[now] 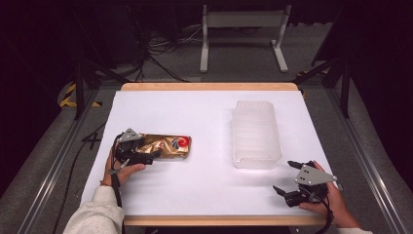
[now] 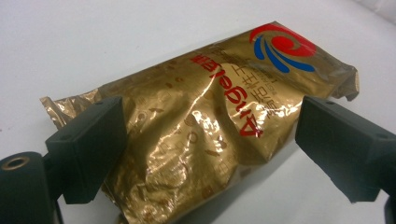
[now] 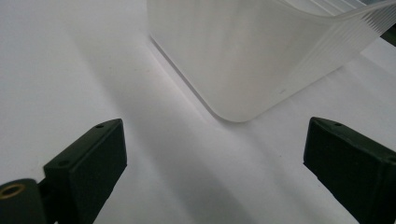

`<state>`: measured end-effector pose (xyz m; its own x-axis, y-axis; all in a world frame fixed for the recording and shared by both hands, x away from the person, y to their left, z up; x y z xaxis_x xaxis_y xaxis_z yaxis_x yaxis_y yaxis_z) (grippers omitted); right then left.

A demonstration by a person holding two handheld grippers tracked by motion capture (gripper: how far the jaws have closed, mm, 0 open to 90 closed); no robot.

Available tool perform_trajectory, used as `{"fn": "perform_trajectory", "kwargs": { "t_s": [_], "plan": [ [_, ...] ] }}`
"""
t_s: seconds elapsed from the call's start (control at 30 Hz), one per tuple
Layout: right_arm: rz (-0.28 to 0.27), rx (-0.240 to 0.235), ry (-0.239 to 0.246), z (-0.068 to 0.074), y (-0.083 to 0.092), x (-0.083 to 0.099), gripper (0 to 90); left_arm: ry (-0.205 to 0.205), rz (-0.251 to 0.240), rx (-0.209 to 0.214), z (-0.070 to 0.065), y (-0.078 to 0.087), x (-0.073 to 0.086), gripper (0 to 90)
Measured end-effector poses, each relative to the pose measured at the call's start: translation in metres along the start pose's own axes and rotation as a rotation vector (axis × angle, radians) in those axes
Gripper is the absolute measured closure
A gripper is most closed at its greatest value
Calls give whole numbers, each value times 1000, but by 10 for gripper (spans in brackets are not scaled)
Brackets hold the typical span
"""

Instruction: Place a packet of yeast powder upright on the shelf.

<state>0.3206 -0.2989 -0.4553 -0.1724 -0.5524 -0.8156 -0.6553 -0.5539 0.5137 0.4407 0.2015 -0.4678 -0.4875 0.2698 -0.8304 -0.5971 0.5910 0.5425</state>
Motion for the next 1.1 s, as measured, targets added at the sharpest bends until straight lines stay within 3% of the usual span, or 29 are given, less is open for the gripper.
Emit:
{"fn": "perform_trajectory", "kwargs": {
  "t_s": [0.17, 0.23, 0.3, 0.37, 0.47, 0.57, 0.7, 0.73, 0.83, 0.93, 1.03, 1.1],
  "plan": [
    [-2, 0, -1, 0, 1, 0, 66, 38, -25, -45, 13, 11, 1, 100],
    [-2, 1, -2, -1, 1, 0, 65, 78, -36, -51, 17, 15, 4, 100],
    [-5, 1, -3, -1, 1, 0, 66, 89, -25, -53, 20, 16, 7, 100],
    [-3, 1, 0, 0, 1, 0, 66, 106, 0, -94, 22, 15, 9, 102],
    [-11, 0, 3, 0, 1, -1, 66, 132, 37, -114, 21, 11, 12, 120],
    [-6, 0, -1, 0, 1, 0, 66, 161, 62, -95, 22, 8, 15, 163],
    [-6, 0, 1, 0, 2, 0, 66, 183, 67, -53, 23, 8, 17, 288],
    [-7, 0, 1, 0, 2, 0, 66, 188, 68, -15, 23, 9, 18, 367],
    [-4, 0, 1, 0, 1, 0, 66, 233, 55, -9, 25, 11, 19, 431],
    [-2, -1, 5, 0, 1, 0, 66, 240, 46, 20, 26, 13, 20, 566],
    [-4, -2, 3, 0, 1, 0, 66, 239, 16, 15, 25, 16, 17, 723],
    [-3, -2, 2, 0, 1, 0, 66, 235, 6, 17, 25, 17, 17, 751]
  ]
}}
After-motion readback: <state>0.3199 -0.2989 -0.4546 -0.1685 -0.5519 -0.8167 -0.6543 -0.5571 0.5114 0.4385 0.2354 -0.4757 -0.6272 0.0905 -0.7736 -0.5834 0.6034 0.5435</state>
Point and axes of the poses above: each handheld gripper's, and its own axes: y roughly backward along the jaws, x roughly out of its underside, z roughly to its left, the point moved 4 cm from there along -y, roughly forward along the jaws, and after that the axes turned 4 degrees about -z, right-handed, at the moved point
